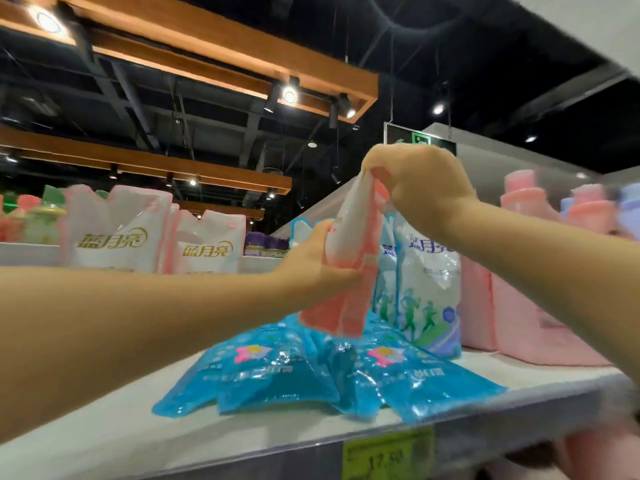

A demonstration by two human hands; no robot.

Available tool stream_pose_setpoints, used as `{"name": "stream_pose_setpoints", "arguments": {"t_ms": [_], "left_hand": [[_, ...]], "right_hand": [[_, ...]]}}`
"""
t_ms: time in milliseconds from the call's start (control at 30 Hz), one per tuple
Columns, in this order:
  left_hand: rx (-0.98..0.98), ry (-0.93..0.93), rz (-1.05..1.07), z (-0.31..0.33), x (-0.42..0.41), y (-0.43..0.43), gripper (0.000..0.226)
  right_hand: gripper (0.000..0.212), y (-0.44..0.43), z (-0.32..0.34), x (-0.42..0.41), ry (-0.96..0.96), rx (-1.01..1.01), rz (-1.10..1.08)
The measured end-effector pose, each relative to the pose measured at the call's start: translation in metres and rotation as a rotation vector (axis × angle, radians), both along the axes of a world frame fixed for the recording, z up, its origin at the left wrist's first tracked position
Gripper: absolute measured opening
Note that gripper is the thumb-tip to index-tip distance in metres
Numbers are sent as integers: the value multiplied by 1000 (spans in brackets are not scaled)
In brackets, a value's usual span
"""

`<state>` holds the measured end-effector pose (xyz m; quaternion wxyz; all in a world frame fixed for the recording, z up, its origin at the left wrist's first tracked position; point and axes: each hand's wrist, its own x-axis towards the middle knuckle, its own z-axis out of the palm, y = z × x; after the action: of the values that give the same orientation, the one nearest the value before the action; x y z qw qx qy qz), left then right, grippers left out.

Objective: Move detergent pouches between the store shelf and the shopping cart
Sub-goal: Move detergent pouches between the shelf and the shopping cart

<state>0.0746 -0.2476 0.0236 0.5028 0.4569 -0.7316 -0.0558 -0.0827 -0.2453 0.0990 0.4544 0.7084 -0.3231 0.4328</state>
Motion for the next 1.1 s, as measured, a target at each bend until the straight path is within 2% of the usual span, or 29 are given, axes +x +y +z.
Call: {"name": "stream_pose_setpoints", "arguments": {"t_ms": [100, 167, 267, 333, 367, 400, 533, 600, 667, 733, 800, 833, 900, 933, 1000, 1067, 1100], "left_hand": [[-79, 134, -49, -13, -39, -1, 46], [-126, 198, -89, -15, -67, 3, 43], [-173, 256, -142, -19, -110, 19, 51], [-167, 285, -190, -25, -143, 30, 54], [-150, 282, -213, -28, -162, 37, 53], [-138, 270, -241, -32, -183, 44, 51], [-130, 231, -329, -66, -280, 71, 49], [-64, 212, -389, -96, -335, 88, 42], [47, 224, -476, -129, -392, 105, 32], [140, 228, -545, -163, -452, 119, 34], [208, 210, -596, -200, -511, 133, 38], [251, 187, -626, -219, -541, 140, 37], [355, 143, -677, -259, -596, 152, 36], [404, 138, -703, -278, -622, 157, 44], [506, 102, -762, -315, -672, 167, 62], [596, 74, -828, -349, -715, 173, 68], [630, 74, -854, -366, -736, 174, 68]], "right_hand": [[19, 10, -6, -27, -99, 20, 30], [26, 19, -13, -50, -326, 94, 151], [71, 28, -47, -88, -713, 449, 404], [98, 32, -80, -112, -820, 684, 662], [103, 36, -96, -126, -831, 744, 763], [100, 41, -109, -143, -849, 775, 840], [61, 74, -156, -237, -1000, 802, 946], [57, 99, -183, -290, -1058, 802, 923], [44, 125, -216, -344, -1131, 807, 861], [27, 150, -252, -399, -1256, 788, 784], [23, 170, -289, -451, -1394, 739, 674], [27, 177, -309, -476, -1460, 709, 612], [56, 190, -350, -523, -1586, 668, 470], [68, 197, -369, -546, -1649, 640, 414], [71, 208, -406, -590, -1755, 591, 292], [64, 220, -439, -627, -1839, 564, 199], [67, 223, -456, -644, -1874, 553, 149]]}}
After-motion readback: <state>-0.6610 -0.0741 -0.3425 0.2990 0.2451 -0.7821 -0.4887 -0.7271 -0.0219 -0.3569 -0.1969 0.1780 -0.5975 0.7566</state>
